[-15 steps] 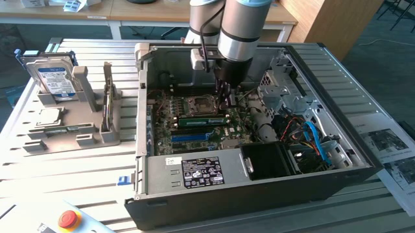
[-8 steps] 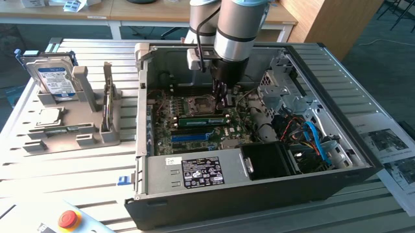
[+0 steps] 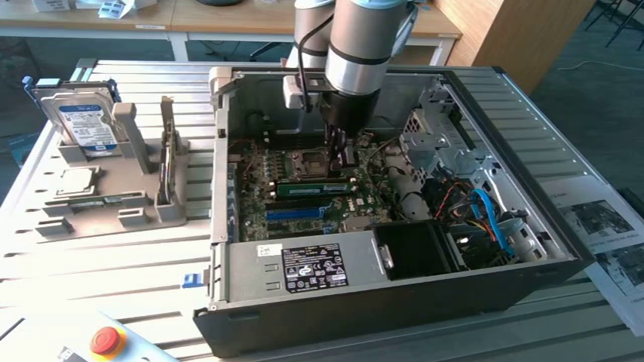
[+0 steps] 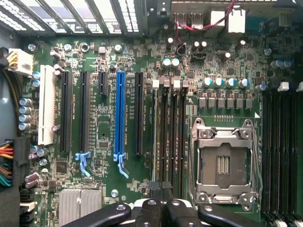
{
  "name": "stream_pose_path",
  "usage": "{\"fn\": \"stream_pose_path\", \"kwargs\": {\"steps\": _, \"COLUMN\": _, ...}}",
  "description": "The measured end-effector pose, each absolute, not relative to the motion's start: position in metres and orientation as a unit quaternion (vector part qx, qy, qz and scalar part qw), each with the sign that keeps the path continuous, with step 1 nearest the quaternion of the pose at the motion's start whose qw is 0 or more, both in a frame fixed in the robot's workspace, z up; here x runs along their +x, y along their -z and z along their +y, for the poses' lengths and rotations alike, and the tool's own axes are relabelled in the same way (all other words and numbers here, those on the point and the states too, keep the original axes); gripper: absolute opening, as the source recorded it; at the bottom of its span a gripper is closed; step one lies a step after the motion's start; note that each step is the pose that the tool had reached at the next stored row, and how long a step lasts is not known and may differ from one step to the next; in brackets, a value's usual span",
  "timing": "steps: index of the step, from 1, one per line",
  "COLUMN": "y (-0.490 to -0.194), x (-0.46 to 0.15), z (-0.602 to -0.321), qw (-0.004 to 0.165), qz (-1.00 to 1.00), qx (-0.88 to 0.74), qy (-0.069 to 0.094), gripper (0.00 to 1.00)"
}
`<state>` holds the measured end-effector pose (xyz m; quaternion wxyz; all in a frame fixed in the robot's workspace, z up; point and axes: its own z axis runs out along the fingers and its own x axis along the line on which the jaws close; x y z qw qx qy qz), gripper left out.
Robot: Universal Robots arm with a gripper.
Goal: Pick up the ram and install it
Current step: 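Press down the ram until it locks into place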
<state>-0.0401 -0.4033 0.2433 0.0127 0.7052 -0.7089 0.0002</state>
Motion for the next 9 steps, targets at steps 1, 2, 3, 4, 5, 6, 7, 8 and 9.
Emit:
{"fn": "stream_pose_path", "kwargs": {"steps": 1, "y": -0.243, "x": -0.041, "z": -0.403, "qw": 0.013, "qz": -0.709, "qx": 0.705, "qy": 0.000, "gripper": 0.10}}
{"fn": "stream_pose_path", "kwargs": {"steps": 2, "y": -0.243, "x": -0.043, "z": -0.403, "qw": 0.013, "qz": -0.709, "qx": 0.705, "qy": 0.000, "gripper": 0.10}}
{"fn": "stream_pose_path", "kwargs": {"steps": 3, "y": -0.243, "x": -0.044, "z": -0.403, "qw": 0.013, "qz": -0.709, "qx": 0.705, "qy": 0.000, "gripper": 0.10}}
{"fn": "stream_pose_path", "kwargs": {"steps": 4, "y": -0.243, "x": -0.045, "z": -0.403, "qw": 0.013, "qz": -0.709, "qx": 0.705, "qy": 0.000, "gripper": 0.10}}
{"fn": "stream_pose_path", "kwargs": {"steps": 5, "y": -0.243, "x": -0.047, "z": -0.403, "qw": 0.013, "qz": -0.709, "qx": 0.705, "qy": 0.000, "gripper": 0.10}}
{"fn": "stream_pose_path", "kwargs": {"steps": 6, "y": -0.243, "x": -0.048, "z": -0.403, "qw": 0.013, "qz": -0.709, "qx": 0.705, "qy": 0.000, "gripper": 0.10}}
{"fn": "stream_pose_path", "kwargs": {"steps": 7, "y": -0.243, "x": -0.049, "z": -0.403, "qw": 0.013, "qz": -0.709, "qx": 0.705, "qy": -0.001, "gripper": 0.10}}
{"fn": "stream_pose_path", "kwargs": {"steps": 8, "y": -0.243, "x": -0.050, "z": -0.403, "qw": 0.013, "qz": -0.709, "qx": 0.705, "qy": -0.001, "gripper": 0.10}}
{"fn": "stream_pose_path", "kwargs": {"steps": 9, "y": -0.243, "x": -0.052, "z": -0.403, "qw": 0.013, "qz": -0.709, "qx": 0.705, "qy": -0.001, "gripper": 0.10}}
